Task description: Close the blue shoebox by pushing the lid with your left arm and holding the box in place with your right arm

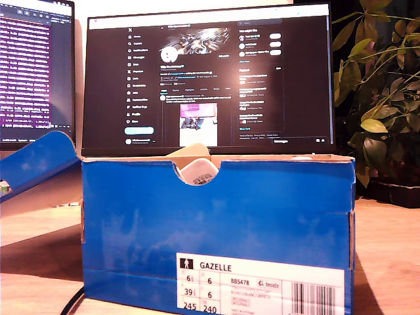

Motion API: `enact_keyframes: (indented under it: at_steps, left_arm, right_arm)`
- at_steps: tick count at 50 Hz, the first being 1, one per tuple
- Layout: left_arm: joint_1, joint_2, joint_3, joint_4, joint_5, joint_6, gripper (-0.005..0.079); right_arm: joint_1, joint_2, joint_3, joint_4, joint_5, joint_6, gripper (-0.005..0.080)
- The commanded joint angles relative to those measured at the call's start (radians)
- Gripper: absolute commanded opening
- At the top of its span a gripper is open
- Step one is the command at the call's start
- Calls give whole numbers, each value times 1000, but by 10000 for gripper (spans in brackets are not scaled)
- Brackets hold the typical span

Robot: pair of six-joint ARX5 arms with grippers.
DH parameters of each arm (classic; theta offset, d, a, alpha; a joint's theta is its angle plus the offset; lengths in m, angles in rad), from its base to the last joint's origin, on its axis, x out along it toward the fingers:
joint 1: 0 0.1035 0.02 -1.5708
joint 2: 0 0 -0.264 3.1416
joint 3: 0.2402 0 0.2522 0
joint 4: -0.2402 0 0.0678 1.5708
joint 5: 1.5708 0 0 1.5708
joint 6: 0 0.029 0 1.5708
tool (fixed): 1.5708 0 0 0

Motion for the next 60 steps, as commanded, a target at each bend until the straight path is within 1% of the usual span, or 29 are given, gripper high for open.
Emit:
enact_keyframes:
  at_steps: [1,31,35,37,39,40,42,43,45,46,49,51,52,53,54,56,58,59,60]
  left_arm:
    - [-7,-8,-26,-6,-4,-3,-9]
    - [-7,-8,-26,-6,-3,-3,-9]
    - [-7,-8,-26,-4,9,-5,-9]
    - [-7,-8,-26,-5,31,-55,-9]
    - [-7,-8,-26,-4,44,-55,-9]
    - [-7,-8,-26,-3,51,-108,-9]
    - [-7,-8,-26,-2,68,-115,-9]
    - [-7,-8,-26,-3,77,-173,-9]
    - [-7,-8,-26,-3,96,-195,-9]
    - [-7,-8,-26,-3,104,-243,-9]
    - [-7,-8,-26,6,119,-297,-9]
    - [-7,-8,-26,21,131,-321,-9]
    - [-7,-8,-26,29,141,-336,-9]
    - [-7,-8,-26,40,151,-336,-9]
    - [-7,-8,-26,50,162,-362,-9]
    - [-7,-8,-26,76,176,-366,-10]
    - [-7,-8,-26,119,224,-373,-10]
    - [-7,-8,-26,135,230,-373,-11]
    - [-7,-8,-26,152,261,-375,-12]
  right_arm:
    - [0,-6,-16,10,0,1,-11]
    - [11,-6,-16,11,0,0,-11]
    - [11,-6,-16,11,-1,1,-11]
    - [11,-6,-16,12,-7,3,-11]
    - [11,-6,-16,15,-19,19,-11]
    - [11,-6,-16,17,-27,53,-11]
    - [11,-6,-16,19,-40,89,-11]
    - [11,-6,-16,19,-43,107,-11]
    - [11,-6,-16,19,-63,166,-11]
    - [11,-6,-16,18,-77,199,-11]
    - [11,-6,-16,18,-91,253,-11]
    - [11,-6,-16,22,-91,275,-11]
    - [11,-6,-16,25,-91,324,-11]
    - [11,-6,-16,34,-91,342,-11]
    - [11,-6,-16,45,-92,367,-11]
    - [11,-6,-16,65,-98,402,-11]
    - [11,-6,-16,104,-127,430,-11]
    - [11,-6,-16,121,-132,430,-11]
    - [11,-6,-16,143,-160,470,-11]
